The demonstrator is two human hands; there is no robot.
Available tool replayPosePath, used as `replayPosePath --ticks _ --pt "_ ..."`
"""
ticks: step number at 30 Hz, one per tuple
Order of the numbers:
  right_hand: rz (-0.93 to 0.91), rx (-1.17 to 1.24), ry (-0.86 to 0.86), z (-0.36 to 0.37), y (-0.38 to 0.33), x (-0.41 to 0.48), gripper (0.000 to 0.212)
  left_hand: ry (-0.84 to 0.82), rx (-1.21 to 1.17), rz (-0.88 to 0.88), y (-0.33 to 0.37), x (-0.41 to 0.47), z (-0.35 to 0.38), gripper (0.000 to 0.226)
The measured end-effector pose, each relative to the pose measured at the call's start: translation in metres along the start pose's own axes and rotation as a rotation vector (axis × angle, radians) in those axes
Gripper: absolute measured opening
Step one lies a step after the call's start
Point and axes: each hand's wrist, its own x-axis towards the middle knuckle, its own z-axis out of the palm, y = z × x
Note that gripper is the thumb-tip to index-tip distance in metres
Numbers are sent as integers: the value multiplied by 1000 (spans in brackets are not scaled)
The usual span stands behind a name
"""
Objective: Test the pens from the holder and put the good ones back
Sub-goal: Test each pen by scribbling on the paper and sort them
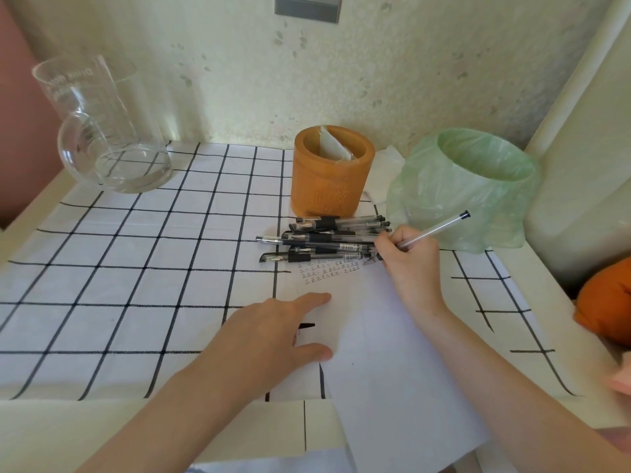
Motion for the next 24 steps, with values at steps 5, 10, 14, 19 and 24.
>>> replayPosePath --ticks 5,10,14,19,24 --pt "-18 12 -13 1 3 0 34 13 -13 8 0 -1 0 62" --pt "-44 -2 -22 2 3 1 35 10 -13 9 0 -1 0 62" --pt "-57 -4 -16 2 3 0 38 14 -21 8 0 0 0 62" --pt "-52 2 -15 2 3 1 39 20 -7 9 0 -1 1 62" --pt "-51 -1 -21 1 2 1 38 24 3 19 -1 -1 1 62"
